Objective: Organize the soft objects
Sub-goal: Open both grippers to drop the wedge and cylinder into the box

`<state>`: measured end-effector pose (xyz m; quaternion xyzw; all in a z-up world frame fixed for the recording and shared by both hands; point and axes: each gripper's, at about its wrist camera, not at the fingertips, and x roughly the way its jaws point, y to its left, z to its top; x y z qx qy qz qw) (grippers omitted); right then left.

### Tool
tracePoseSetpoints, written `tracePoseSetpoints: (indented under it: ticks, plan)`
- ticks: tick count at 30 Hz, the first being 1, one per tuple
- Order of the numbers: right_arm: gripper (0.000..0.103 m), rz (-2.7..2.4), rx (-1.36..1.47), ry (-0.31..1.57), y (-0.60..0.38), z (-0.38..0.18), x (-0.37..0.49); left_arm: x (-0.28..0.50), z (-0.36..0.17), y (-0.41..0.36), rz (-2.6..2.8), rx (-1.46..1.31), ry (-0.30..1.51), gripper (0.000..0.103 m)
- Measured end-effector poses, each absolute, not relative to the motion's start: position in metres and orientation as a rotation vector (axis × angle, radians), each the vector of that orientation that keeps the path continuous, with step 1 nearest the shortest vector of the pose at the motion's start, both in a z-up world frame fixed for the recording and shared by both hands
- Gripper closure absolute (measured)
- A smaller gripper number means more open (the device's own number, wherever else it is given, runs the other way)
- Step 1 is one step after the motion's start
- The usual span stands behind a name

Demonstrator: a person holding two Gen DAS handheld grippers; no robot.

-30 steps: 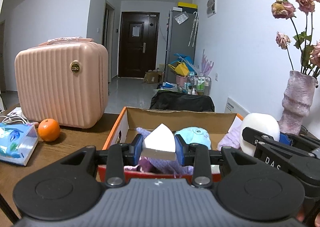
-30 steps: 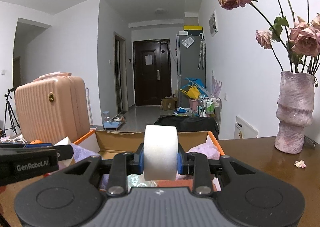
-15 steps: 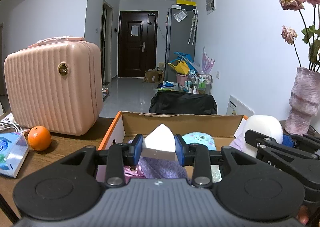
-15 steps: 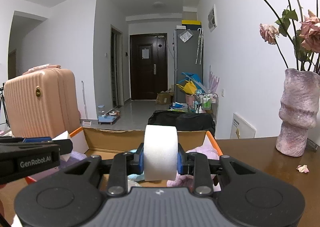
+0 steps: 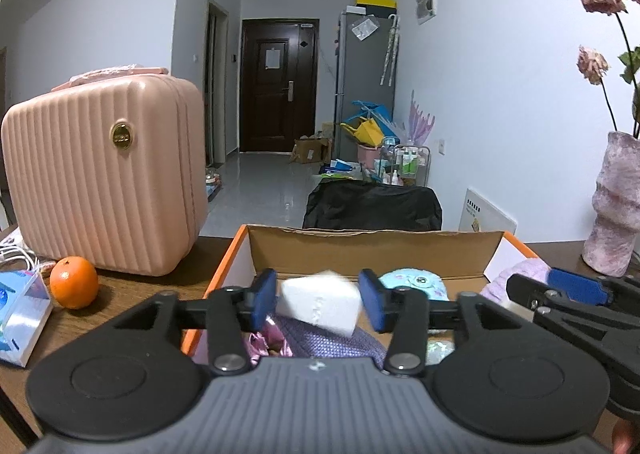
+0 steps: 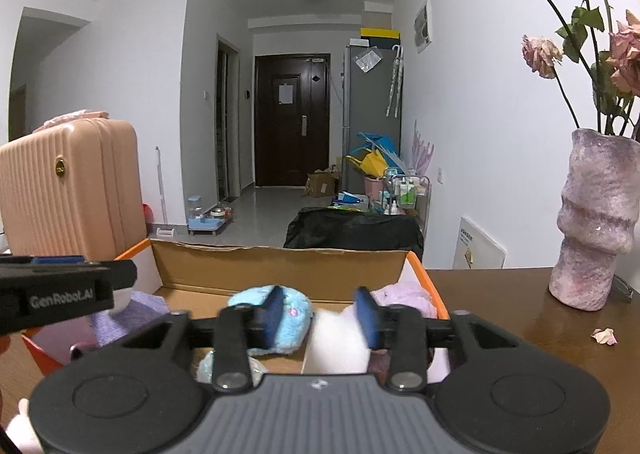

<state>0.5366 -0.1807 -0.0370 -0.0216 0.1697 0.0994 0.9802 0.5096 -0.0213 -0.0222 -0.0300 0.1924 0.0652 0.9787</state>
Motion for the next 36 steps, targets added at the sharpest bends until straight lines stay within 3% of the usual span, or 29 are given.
tracePoseSetpoints:
  ticks: [2,3,5,7,8,36]
  plan:
    - [0.036,0.190,-0.043,0.338,-0.182,-0.037,0.536,0.510,-0.022,-0.020,0.150,-0.065,0.388,0.027]
    - [0.032,0.184,-0.042,0.334,-0.182,-0.037,0.536,0.511,-0.022,-0.018,0.164,-0.068,0.387,0.019]
    - [0.016,0.177,-0.038,0.329,-0.183,-0.037,0.535,0.511,-0.022,-0.017,0.194,-0.064,0.379,0.011]
    - [0.003,0.170,-0.028,0.326,-0.185,-0.036,0.534,0.511,-0.021,-0.014,0.209,-0.074,0.379,0.000]
    - [0.000,0.163,-0.025,0.324,-0.185,-0.037,0.534,0.511,-0.021,-0.013,0.221,-0.077,0.376,0.000]
    - [0.000,0.206,-0.030,0.326,-0.198,-0.021,0.481,0.473,-0.015,0.006,0.189,-0.112,0.408,0.000]
